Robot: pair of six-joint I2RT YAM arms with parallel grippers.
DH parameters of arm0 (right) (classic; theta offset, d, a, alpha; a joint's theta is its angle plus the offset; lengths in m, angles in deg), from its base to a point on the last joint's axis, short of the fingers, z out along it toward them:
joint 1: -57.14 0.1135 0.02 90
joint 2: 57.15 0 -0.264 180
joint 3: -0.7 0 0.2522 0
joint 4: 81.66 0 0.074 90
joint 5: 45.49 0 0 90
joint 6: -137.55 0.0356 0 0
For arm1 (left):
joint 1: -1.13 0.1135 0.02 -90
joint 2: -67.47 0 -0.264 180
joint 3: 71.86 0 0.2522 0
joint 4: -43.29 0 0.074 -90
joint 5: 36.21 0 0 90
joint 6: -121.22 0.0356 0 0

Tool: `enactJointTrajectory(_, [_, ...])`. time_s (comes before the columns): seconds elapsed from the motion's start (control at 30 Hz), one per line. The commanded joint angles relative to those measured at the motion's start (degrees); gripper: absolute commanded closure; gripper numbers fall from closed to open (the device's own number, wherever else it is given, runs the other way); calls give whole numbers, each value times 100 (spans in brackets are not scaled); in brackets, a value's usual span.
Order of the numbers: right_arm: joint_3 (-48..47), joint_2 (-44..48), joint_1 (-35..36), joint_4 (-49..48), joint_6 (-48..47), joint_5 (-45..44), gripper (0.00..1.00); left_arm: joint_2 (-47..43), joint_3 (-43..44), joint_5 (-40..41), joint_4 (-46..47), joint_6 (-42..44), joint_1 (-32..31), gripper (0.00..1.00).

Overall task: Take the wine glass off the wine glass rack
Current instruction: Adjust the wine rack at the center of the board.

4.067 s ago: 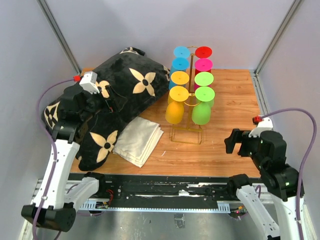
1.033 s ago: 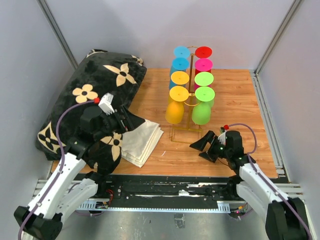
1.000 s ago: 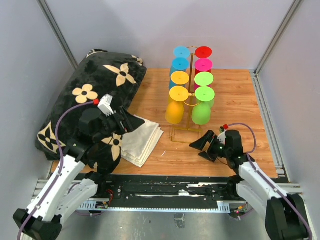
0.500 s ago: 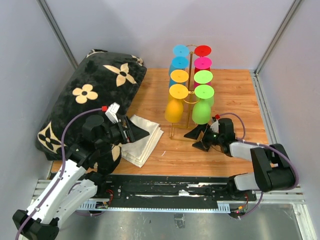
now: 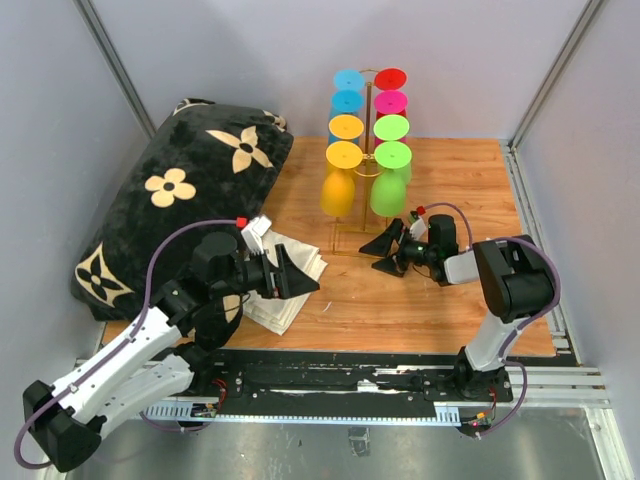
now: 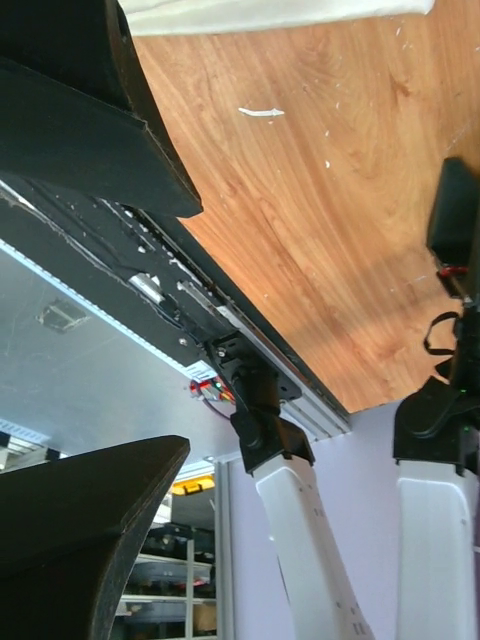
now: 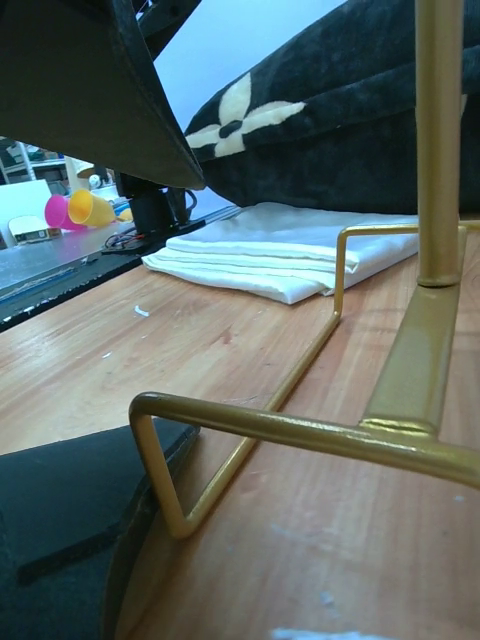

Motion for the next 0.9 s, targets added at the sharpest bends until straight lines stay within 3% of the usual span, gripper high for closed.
enactJointTrajectory(0.0, [-318, -418, -109, -353, -344, 175, 2, 217, -93, 544, 377, -50, -462, 5])
enactJointTrajectory(0.4, [-952, -740, -99, 268, -767, 287, 1, 1046, -180, 1560, 1158, -315, -1444, 7])
enactJointTrajectory(0.87, [-195, 1105, -199, 1980, -1485, -908, 1, 1154, -464, 1677, 1240, -246, -1536, 7])
